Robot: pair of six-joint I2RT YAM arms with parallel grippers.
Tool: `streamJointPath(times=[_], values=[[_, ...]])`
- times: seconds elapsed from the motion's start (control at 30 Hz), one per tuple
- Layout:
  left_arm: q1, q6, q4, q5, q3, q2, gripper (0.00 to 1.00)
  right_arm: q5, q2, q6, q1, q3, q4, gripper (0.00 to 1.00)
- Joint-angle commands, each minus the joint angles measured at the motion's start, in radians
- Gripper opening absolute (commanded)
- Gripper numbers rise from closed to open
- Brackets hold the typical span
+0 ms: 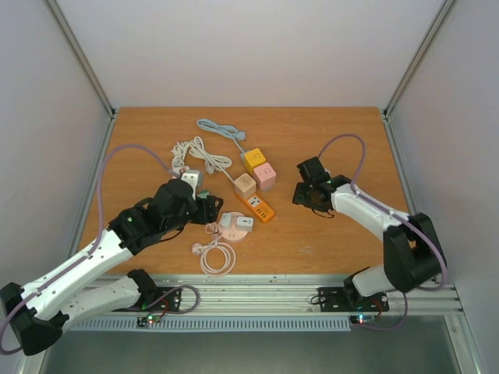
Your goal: Insert the plug
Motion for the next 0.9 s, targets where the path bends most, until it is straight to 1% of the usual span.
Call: streamJointPath(times=[0.0, 0.03, 0.1, 0.17, 0.23, 0.33, 0.43, 0.53, 0.63, 0.77, 0.87], values=[[0.008, -0.016, 0.080, 0.104, 0.041, 0.029, 0.76, -0.035, -0.142, -0.139, 0.081, 0.025, 0.026, 0.55], [0.014, -0.019, 0.086, 0.126, 0.048, 0.037, 0.76, -0.043, -0.168, -0.168, 0.109, 0.031, 0.037, 0.55], [0.038, -0.028, 0.122, 0.220, 0.055, 0.051, 0.77, -0.060, -0.209, -0.226, 0.164, 0.047, 0.056, 0.55], [0.089, -0.045, 0.173, 0.326, 0.052, 0.064, 0.77, -0.101, -0.247, -0.282, 0.218, 0.066, 0.078, 0.55], [0.164, -0.093, 0.245, 0.449, 0.035, 0.075, 0.77, -0.130, -0.277, -0.333, 0.278, 0.087, 0.097, 0.55], [0.232, -0.173, 0.358, 0.626, 0.005, 0.103, 0.79, -0.199, -0.294, -0.419, 0.365, 0.117, 0.114, 0.55], [0.254, -0.222, 0.421, 0.748, 0.006, 0.153, 0.83, -0.225, -0.287, -0.496, 0.437, 0.136, 0.123, 0.55], [0.254, -0.237, 0.429, 0.797, 0.010, 0.187, 0.84, -0.226, -0.271, -0.544, 0.480, 0.154, 0.122, 0.55], [0.254, -0.230, 0.384, 0.797, 0.018, 0.200, 0.82, -0.238, -0.264, -0.569, 0.504, 0.164, 0.127, 0.55], [0.255, -0.207, 0.328, 0.799, 0.011, 0.213, 0.73, -0.246, -0.260, -0.588, 0.520, 0.169, 0.134, 0.55], [0.260, -0.195, 0.318, 0.816, -0.001, 0.221, 0.65, -0.251, -0.257, -0.595, 0.522, 0.170, 0.136, 0.55]])
